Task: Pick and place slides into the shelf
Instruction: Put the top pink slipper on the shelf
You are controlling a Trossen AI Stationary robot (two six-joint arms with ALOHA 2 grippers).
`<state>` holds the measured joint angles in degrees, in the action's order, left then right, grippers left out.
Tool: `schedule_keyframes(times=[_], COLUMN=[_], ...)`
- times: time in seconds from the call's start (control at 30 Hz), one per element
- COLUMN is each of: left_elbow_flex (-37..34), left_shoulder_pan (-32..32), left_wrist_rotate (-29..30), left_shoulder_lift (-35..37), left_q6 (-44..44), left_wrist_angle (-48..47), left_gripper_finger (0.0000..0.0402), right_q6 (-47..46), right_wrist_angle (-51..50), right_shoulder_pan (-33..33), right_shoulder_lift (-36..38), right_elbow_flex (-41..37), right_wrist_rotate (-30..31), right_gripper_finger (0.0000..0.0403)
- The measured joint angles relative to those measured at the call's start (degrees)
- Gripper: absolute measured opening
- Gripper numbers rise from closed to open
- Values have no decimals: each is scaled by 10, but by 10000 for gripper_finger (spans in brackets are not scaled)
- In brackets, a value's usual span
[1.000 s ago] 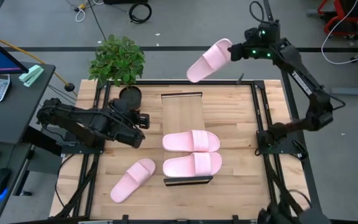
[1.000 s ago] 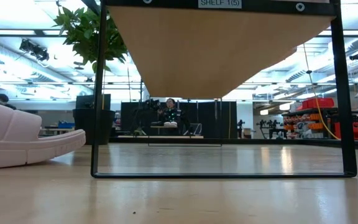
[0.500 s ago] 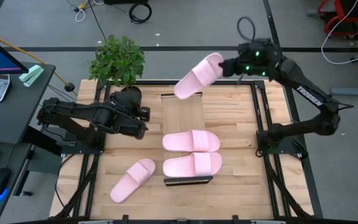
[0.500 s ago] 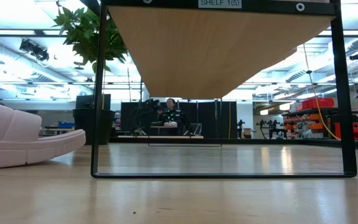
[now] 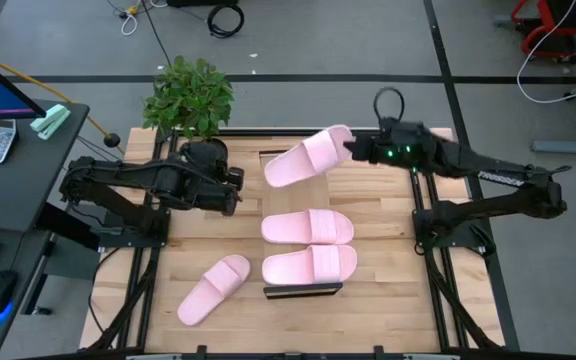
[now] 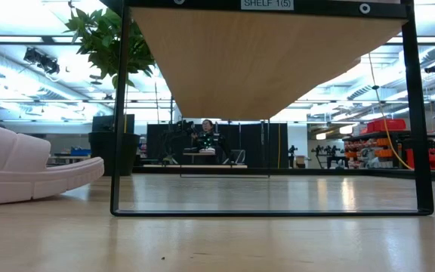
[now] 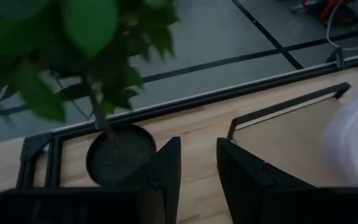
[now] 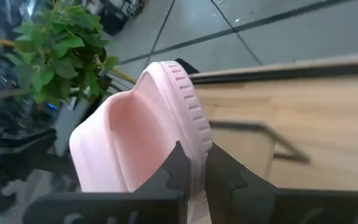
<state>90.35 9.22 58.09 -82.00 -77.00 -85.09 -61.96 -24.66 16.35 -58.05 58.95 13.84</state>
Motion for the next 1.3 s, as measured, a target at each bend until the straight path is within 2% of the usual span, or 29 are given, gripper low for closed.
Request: schedule_keyframes(times=[0.2, 0.47, 0.7, 0.87, 1.3], left_elbow_flex=[0, 0, 0, 0, 0], left_shoulder_pan=[-29, -68, -86, -94, -103], left_wrist_rotate=[-7, -18, -40, -44, -59], left_shoulder_lift=[0, 0, 0, 0, 0], left_q6=[117, 206, 282, 310, 318], left_wrist_angle=[111, 234, 309, 326, 337], left_gripper_finger=[107, 107, 107, 101, 82], right_q6=[-124, -226, -272, -308, -391], right_wrist_angle=[45, 46, 43, 26, -31], right_shoulder_pan=[-73, -146, -175, -193, -249], right_shoulder_lift=[40, 24, -13, -28, -35], right_elbow_flex=[-86, -113, -115, -115, -115], right_wrist_rotate=[87, 180, 190, 193, 223], right_gripper_finger=[30, 29, 28, 28, 28])
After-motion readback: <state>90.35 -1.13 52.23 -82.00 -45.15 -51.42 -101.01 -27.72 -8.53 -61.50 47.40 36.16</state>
